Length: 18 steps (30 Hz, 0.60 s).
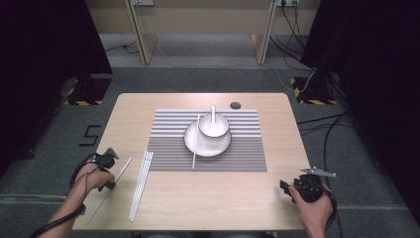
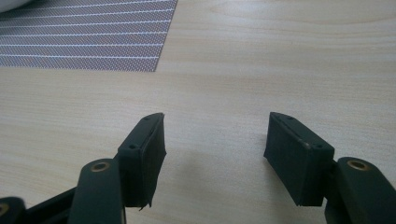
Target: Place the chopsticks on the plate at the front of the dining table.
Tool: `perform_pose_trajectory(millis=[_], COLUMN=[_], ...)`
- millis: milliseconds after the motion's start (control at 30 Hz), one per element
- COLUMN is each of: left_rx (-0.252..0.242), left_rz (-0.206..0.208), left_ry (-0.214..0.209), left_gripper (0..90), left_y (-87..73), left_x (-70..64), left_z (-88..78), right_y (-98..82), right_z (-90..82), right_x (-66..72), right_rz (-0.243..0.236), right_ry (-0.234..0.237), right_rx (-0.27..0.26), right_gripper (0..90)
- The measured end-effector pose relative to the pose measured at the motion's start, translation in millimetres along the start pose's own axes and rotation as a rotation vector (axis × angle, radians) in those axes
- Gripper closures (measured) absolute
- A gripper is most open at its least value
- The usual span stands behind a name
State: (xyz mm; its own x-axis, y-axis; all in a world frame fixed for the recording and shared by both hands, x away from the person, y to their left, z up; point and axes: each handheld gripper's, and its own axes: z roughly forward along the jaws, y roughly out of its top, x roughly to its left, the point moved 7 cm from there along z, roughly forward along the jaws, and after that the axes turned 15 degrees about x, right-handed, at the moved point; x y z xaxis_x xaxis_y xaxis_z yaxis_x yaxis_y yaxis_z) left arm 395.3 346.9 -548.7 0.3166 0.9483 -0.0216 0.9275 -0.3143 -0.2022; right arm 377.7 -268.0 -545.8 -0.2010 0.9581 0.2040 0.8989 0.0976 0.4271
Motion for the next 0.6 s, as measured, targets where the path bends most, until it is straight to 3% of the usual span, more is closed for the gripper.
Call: perform_pose_trajectory(millis=[300,600], left_rx=[-0.032,-0.029], left_rz=[-0.014,-0.005], left_ry=[-0.003,-0.003], left_gripper=[84.8,84.8], left_y=[-2.9,-2.8], left_x=[0.3,0.4], left_z=[0.2,0.0], right_y=[-0.1,-0.2], right_z=[0.9,0.8], right_x=[0.8,0.3], right_rz=[-0.003,-0.001], right_ry=[-0.001,0.0], right_rx=[0.002,0.003], right_gripper=[38.1,38.1])
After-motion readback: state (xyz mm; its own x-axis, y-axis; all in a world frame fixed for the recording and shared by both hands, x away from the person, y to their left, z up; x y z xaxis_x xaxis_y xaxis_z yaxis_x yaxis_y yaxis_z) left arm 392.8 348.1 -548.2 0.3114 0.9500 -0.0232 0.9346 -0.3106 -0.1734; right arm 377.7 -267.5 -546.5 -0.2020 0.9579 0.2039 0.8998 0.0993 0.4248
